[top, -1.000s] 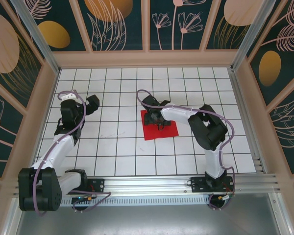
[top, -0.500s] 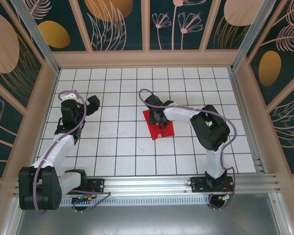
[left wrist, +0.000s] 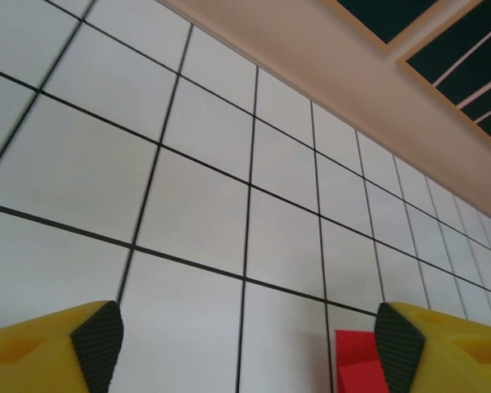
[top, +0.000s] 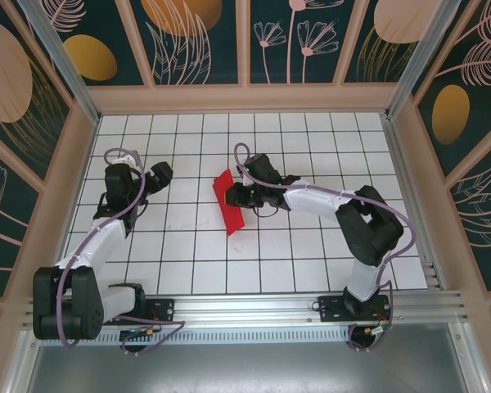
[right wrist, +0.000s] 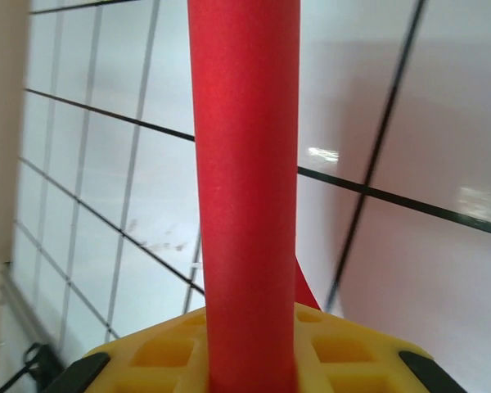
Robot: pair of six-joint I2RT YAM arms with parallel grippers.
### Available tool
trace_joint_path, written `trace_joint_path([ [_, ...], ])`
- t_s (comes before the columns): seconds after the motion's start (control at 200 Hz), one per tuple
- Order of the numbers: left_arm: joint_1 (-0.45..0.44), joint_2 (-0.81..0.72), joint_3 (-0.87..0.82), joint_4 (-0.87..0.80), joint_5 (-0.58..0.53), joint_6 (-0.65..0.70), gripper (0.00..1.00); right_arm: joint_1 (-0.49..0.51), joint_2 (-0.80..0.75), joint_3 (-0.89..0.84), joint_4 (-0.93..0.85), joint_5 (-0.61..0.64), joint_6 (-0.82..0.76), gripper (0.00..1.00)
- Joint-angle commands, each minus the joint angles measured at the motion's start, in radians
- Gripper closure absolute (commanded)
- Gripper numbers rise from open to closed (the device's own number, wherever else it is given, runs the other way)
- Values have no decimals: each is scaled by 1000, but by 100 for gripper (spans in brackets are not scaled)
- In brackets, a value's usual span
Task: Fold a paper plane with a square sheet of paper (pick it up from the middle)
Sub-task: Fold the square sheet of paper in half at the center of the table.
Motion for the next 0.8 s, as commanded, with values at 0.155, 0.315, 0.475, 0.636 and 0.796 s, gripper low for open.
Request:
trace_joint_path([
  [0.155, -104, 59, -78, 113, 93, -127, 24, -59, 45, -113, 184, -128, 85, 75],
  [0.315, -183, 142, -83, 211, 109, -192, 26, -82, 68, -122, 145, -83, 54, 74],
  [0.475, -248, 219, -55, 264, 112, -224, 27, -120, 67, -146, 136, -72, 66, 72],
  [0.636, -297, 271, -21, 267, 97, -230, 28, -138, 80, -134, 115, -42, 86, 68],
  [0.796, -334, 308, -2, 278, 92, -240, 28, -140, 102, -100, 62, 20, 90, 64],
])
